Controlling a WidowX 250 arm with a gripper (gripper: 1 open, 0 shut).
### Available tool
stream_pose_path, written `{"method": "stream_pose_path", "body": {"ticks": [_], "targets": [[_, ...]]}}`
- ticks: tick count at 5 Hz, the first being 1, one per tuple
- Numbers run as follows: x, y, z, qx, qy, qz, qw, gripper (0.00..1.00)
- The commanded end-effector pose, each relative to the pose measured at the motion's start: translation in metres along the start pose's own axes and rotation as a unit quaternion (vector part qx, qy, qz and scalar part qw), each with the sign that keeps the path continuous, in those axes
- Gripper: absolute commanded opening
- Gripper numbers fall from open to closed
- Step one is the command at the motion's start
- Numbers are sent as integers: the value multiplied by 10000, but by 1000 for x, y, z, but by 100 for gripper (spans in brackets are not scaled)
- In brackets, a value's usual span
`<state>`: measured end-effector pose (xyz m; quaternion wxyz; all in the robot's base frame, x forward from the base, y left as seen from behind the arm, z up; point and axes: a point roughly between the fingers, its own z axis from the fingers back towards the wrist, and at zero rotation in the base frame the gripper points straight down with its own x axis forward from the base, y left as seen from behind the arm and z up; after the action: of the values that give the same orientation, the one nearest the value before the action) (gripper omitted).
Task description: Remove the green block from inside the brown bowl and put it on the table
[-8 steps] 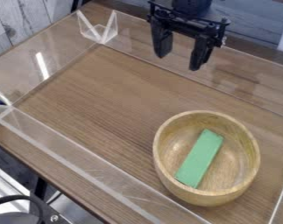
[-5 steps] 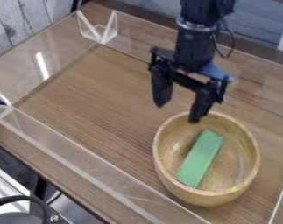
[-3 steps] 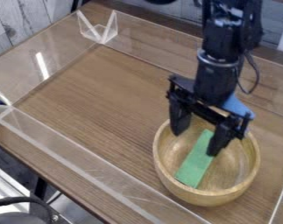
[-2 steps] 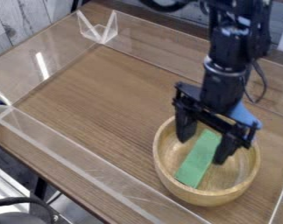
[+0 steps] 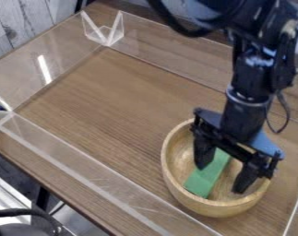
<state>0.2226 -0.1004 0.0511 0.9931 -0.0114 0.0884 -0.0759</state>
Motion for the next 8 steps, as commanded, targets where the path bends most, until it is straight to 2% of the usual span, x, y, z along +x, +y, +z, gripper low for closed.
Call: {"method": "stream_pose_path", "body": {"ticks": [1, 4, 8], "targets": [[3, -2, 4, -42, -223, 183, 9996, 100], [-1, -2, 13, -23, -399, 441, 9982, 100], [1, -3, 18, 18, -584, 663, 9961, 100]]}}
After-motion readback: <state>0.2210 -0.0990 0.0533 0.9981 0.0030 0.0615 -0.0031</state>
